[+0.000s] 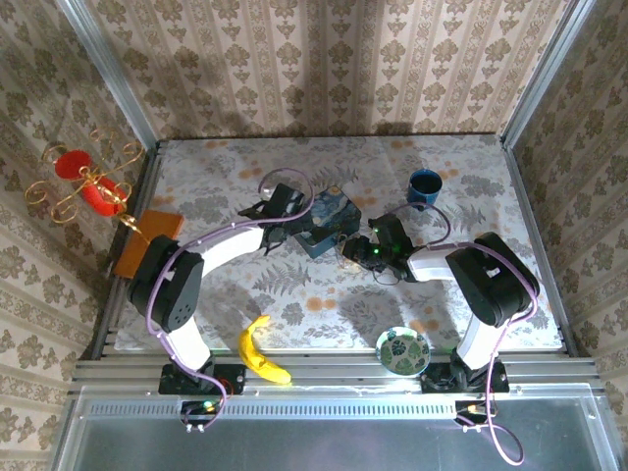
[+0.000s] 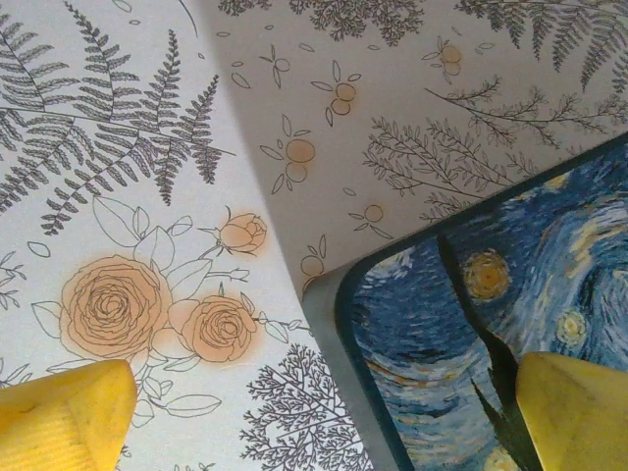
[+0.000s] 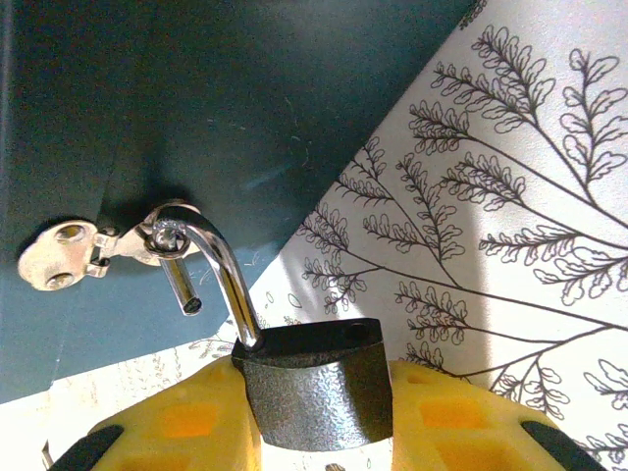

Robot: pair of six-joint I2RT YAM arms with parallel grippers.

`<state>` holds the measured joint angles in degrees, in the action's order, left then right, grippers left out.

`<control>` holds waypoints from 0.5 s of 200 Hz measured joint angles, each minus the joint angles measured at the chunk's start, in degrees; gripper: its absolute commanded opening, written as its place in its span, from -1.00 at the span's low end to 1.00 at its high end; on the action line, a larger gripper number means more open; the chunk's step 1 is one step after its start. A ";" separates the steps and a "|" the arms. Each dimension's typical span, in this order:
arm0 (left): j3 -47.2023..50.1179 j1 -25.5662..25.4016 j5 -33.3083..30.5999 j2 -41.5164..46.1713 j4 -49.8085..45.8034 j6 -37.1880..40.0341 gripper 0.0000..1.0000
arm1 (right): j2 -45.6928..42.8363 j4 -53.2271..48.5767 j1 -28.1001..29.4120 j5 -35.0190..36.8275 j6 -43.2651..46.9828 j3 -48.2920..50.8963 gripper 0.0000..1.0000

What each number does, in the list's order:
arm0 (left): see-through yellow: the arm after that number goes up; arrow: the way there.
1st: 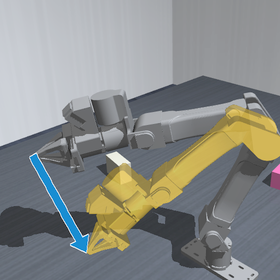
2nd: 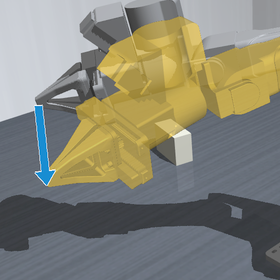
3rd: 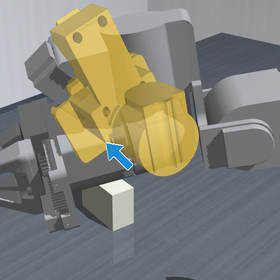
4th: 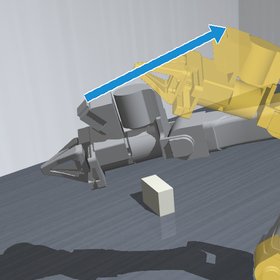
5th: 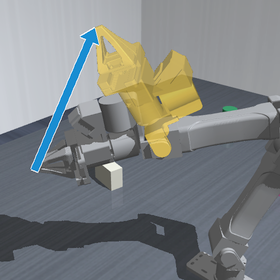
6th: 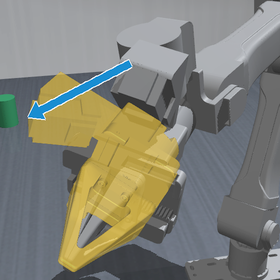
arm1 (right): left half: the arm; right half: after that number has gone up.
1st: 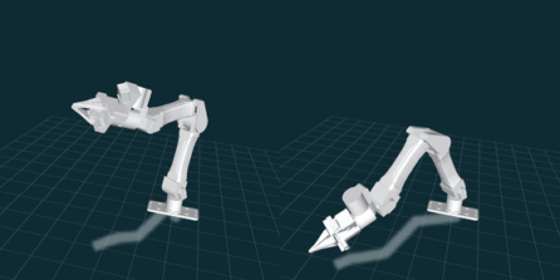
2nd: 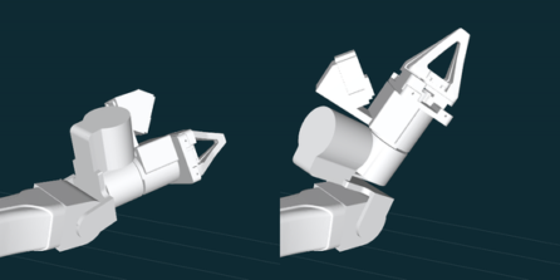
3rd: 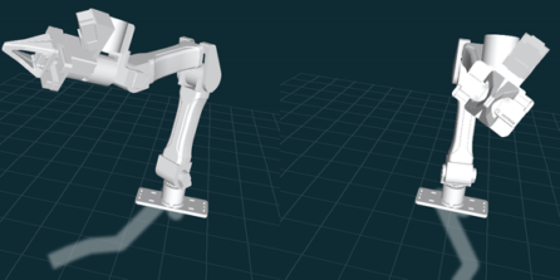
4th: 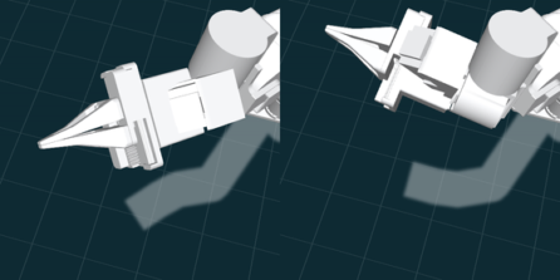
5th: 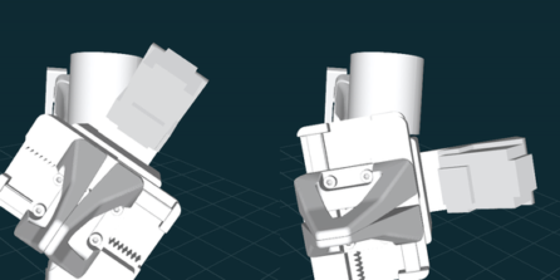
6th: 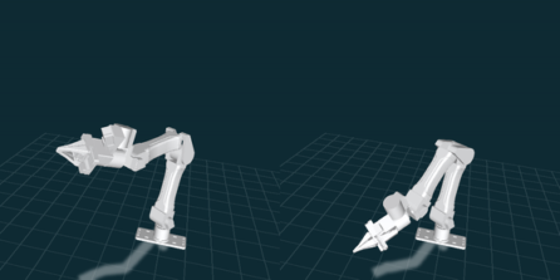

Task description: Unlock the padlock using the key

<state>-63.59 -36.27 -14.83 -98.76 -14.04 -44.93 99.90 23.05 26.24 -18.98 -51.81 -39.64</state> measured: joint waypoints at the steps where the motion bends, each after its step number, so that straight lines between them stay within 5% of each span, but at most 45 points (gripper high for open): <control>1: 0.02 0.00 0.02 0.00 0.00 0.00 1.00 | 0.00 0.00 0.00 0.00 -0.04 0.00 -1.00; 100: 3.06 0.00 0.92 0.13 5.27 -1.05 1.00 | 0.24 1.07 -0.42 -0.87 -2.99 0.17 -1.00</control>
<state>-60.53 -36.27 -13.91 -98.63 -8.78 -45.98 100.14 24.12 25.82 -19.86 -54.81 -39.46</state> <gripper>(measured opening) 0.998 0.291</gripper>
